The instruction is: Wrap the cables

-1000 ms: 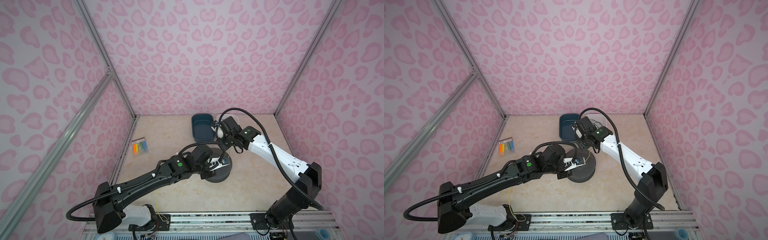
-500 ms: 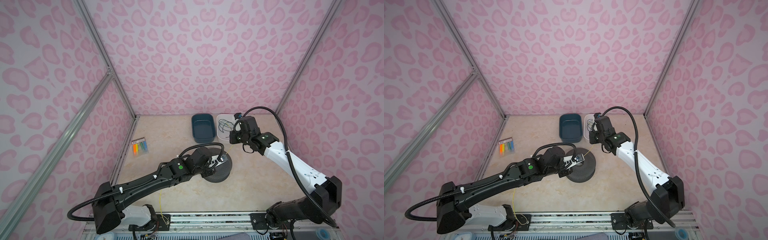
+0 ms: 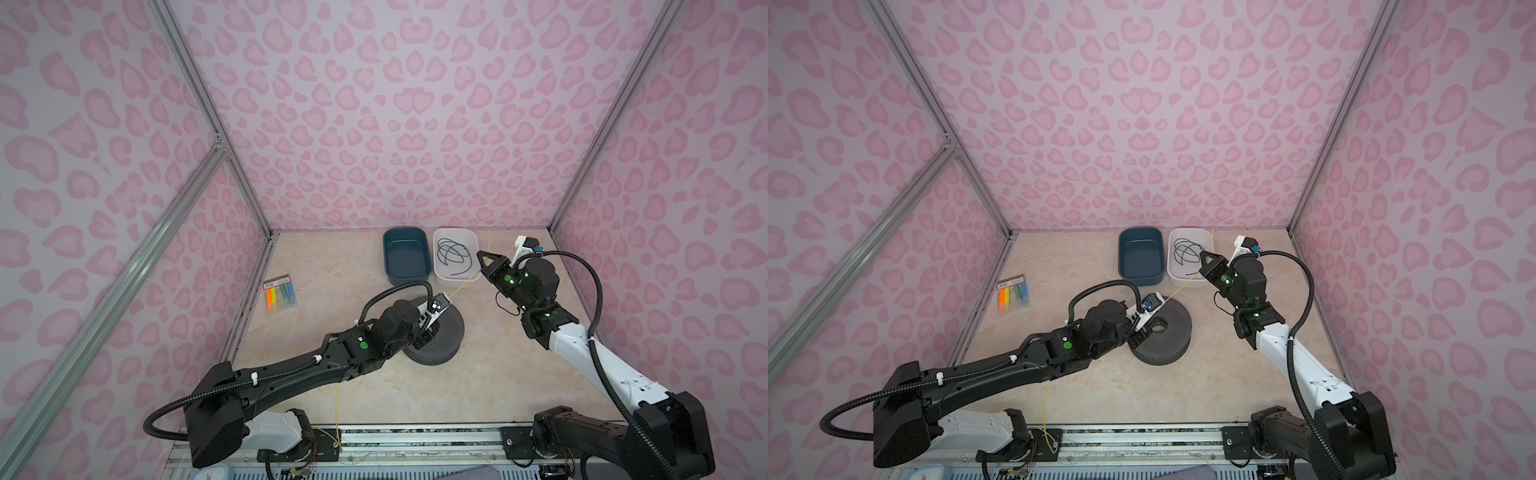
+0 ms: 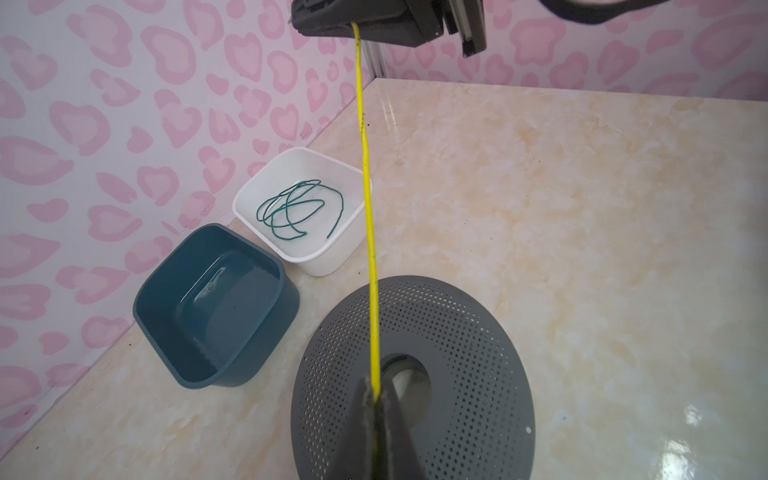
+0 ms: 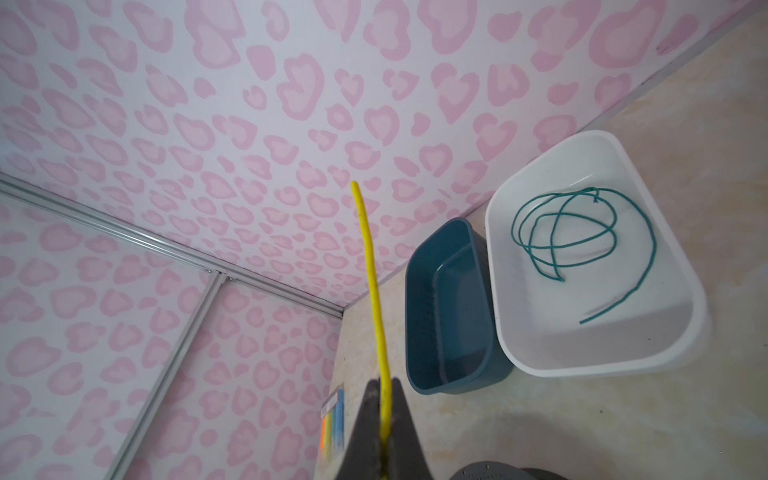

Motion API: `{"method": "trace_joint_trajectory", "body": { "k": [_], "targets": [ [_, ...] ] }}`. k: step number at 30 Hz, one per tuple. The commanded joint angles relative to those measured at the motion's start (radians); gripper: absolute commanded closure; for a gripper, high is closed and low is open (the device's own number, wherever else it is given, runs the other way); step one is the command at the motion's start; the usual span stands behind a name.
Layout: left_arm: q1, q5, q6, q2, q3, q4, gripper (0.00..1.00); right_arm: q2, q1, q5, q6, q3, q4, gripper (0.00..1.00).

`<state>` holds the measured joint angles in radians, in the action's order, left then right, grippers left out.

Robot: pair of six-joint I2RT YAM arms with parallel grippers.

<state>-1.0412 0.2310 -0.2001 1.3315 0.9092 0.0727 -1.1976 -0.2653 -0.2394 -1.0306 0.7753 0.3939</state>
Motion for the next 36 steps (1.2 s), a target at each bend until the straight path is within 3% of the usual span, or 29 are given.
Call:
{"method": "trace_joint_trajectory", "body": {
  "k": [1, 13, 21, 24, 31, 36],
  "targets": [
    [-0.004, 0.009, 0.052, 0.020, -0.013, -0.042, 0.97, -0.014, 0.025, 0.091, -0.145, -0.005, 0.262, 1.00],
    [-0.009, 0.024, 0.105, 0.011, -0.080, 0.028, 0.97, -0.080, 0.143, -0.101, -0.404, -0.052, 0.532, 1.00],
    [-0.010, 0.047, 0.094, -0.007, -0.088, -0.001, 0.97, -0.045, 0.266, -0.259, -0.242, 0.045, 0.217, 0.99],
    [-0.011, 0.044, 0.097, -0.016, -0.070, -0.019, 0.97, -0.035, 0.286, -0.310, -0.220, 0.053, 0.199, 0.72],
    [-0.010, 0.052, 0.061, -0.018, -0.045, -0.031, 0.97, 0.074, 0.332, -0.294, -0.071, 0.078, -0.014, 0.56],
    [-0.010, 0.048, 0.050, -0.010, -0.033, -0.026, 0.97, 0.155, 0.315, -0.292, 0.008, 0.081, -0.149, 0.53]
  ]
}}
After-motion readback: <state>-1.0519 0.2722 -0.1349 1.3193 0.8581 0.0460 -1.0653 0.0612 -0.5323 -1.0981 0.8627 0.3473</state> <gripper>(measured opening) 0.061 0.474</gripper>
